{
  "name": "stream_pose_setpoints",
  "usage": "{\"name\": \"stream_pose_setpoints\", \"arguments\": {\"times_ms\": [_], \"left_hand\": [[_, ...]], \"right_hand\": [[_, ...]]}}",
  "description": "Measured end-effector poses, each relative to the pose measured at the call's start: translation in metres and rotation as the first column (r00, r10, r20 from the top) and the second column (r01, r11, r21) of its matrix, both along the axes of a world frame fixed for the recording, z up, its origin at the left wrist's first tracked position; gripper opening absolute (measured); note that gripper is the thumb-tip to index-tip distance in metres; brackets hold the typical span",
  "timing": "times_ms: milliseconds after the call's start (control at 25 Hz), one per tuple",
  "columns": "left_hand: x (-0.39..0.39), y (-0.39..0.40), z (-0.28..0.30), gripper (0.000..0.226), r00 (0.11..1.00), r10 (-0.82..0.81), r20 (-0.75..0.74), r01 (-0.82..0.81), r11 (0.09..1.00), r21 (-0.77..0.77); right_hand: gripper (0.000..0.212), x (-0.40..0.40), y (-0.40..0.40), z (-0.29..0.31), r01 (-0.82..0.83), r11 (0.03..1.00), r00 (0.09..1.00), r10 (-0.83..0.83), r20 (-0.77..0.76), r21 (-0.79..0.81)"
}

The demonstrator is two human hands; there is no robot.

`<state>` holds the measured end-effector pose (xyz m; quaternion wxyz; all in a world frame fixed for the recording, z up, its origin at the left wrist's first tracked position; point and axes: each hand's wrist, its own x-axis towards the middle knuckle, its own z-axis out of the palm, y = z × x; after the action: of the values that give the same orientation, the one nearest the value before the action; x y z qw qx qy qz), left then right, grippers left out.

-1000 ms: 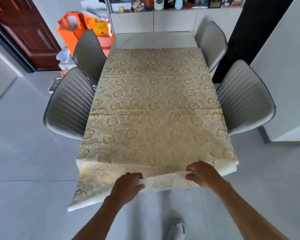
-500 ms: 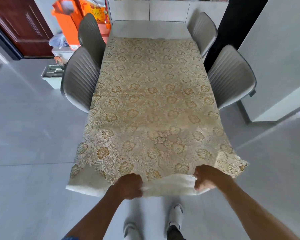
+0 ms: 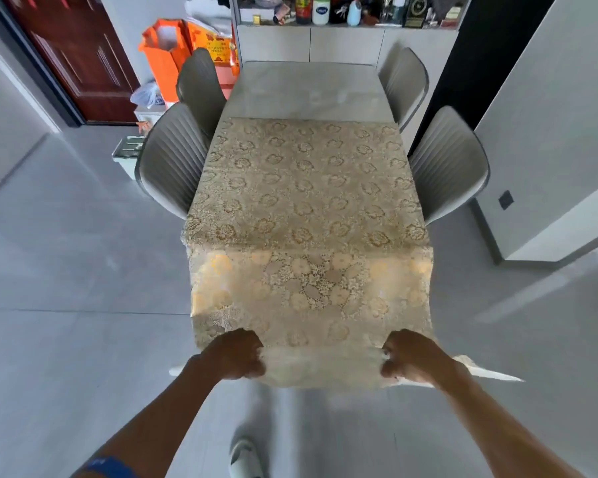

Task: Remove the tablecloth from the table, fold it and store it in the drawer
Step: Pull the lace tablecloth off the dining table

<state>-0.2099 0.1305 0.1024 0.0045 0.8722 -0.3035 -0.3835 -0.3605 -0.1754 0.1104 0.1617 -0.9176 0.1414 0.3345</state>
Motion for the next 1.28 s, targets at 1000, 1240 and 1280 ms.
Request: {"name": "stream_pose_setpoints", "arguments": {"times_ms": [1000,1240,1280], "left_hand": [[0.462,-0.193,-0.098,0.013,0.817,0.107,0.567,-0.195,0.976,0.096],[0.52,-0.218,-0.075,0.022,0.792,0.095,0.603,-0.186,0.978,0.09],[0.527,-0.227,-0.07,0.02,0.773,0.087,0.628,-0.181,0.98,0.087]], "right_hand": [[0.025,0.416,-0.272,-0.105,0.206,0.856,0.926,-0.013,0.378,-0.475],[0.022,0.494,-0.319,-0.131,0.235,0.913,0.915,-0.091,0.393,-0.334],[0.024,0.507,-0.326,-0.128,0.239,0.914,0.915,-0.098,0.392,-0.328]]}}
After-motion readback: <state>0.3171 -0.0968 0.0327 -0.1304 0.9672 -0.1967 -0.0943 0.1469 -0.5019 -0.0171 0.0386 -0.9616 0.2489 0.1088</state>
